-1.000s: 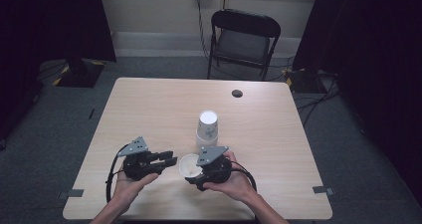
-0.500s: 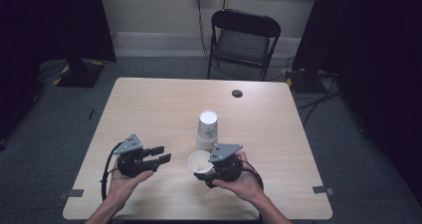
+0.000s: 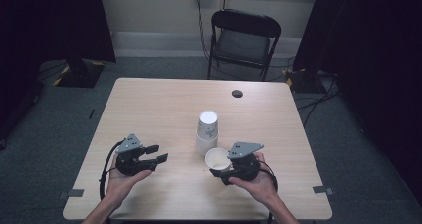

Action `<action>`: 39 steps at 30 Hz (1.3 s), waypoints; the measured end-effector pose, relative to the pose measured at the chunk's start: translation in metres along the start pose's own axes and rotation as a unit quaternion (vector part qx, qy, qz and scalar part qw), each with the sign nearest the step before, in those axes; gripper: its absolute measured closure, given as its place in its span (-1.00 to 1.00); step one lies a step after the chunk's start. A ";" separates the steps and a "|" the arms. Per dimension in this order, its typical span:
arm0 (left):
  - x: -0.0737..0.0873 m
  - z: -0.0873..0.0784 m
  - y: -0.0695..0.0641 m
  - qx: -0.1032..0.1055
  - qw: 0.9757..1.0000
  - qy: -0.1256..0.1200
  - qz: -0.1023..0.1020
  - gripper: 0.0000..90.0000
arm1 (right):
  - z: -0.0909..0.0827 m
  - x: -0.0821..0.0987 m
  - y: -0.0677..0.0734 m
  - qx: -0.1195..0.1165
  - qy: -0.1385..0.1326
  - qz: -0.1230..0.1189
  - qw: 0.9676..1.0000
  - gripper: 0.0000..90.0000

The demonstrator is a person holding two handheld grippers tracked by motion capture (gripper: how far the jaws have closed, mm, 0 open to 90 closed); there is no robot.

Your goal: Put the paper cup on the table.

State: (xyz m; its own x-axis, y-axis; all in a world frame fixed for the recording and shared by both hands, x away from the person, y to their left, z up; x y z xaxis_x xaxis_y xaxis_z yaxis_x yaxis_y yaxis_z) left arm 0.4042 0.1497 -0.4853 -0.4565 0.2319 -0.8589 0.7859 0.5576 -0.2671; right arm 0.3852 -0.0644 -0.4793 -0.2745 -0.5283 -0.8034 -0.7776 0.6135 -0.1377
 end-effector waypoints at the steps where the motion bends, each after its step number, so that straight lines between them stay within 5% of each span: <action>1: 0.000 0.000 0.000 0.000 1.000 0.000 0.000 0.01 | 0.000 0.000 0.000 0.000 0.000 0.000 1.000 -0.32; 11: 0.021 -0.018 0.020 -0.036 0.999 0.030 -0.008 -0.24 | -0.012 0.006 -0.037 0.040 -0.009 0.037 0.998 -0.30; 19: 0.046 -0.028 0.041 -0.070 0.996 0.057 -0.021 -0.43 | -0.011 0.005 -0.061 0.066 -0.012 0.064 0.996 -0.29; 30: 0.072 -0.034 0.068 -0.105 0.988 0.099 -0.048 -0.50 | 0.007 0.007 -0.090 0.090 -0.012 0.104 0.990 -0.28; 35: 0.080 -0.033 0.075 -0.115 0.985 0.123 -0.035 -0.52 | 0.016 0.007 -0.105 0.102 -0.009 0.118 0.988 -0.28; 36: 0.084 -0.033 0.079 -0.130 0.981 0.138 -0.029 -0.50 | 0.020 0.006 -0.111 0.104 -0.008 0.122 0.987 -0.28; 39: 0.084 -0.030 0.080 -0.133 0.982 0.132 -0.023 -0.57 | 0.022 0.007 -0.120 0.110 -0.006 0.126 0.986 -0.28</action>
State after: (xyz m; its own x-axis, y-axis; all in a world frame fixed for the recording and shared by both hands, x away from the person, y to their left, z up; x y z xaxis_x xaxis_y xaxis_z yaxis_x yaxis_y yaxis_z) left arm 0.4161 0.2377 -0.5656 -0.6084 0.3814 -0.6959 0.6413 0.7528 -0.1481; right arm 0.4893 -0.1283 -0.4811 -0.4362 -0.3361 -0.8347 -0.5427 0.8382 -0.0539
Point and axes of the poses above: each handheld gripper's, and its own axes: z roughly forward along the jaws, x roughly out of its underside, y roughly to its left, the point moved 10 cm from there along z, roughly forward along the jaws, and after that the axes turned 12 degrees about x, right-handed, at the moved point
